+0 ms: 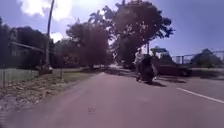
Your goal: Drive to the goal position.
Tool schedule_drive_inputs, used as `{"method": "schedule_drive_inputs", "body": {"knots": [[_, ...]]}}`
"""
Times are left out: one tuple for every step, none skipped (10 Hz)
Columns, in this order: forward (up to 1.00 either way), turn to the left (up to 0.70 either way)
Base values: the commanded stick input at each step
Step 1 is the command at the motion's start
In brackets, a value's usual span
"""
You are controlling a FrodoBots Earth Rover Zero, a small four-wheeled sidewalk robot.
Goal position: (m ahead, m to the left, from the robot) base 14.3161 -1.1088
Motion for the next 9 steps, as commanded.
{"method": "schedule_drive_inputs", "body": {"knots": [[0.7, 0.0], [0.7, 0.0], [0.7, 0.0], [0.7, 0.0], [0.7, 0.0], [0.7, 0.0], [0.7, 0.0], [0.7, 0.0], [0.7, 0.0]]}}
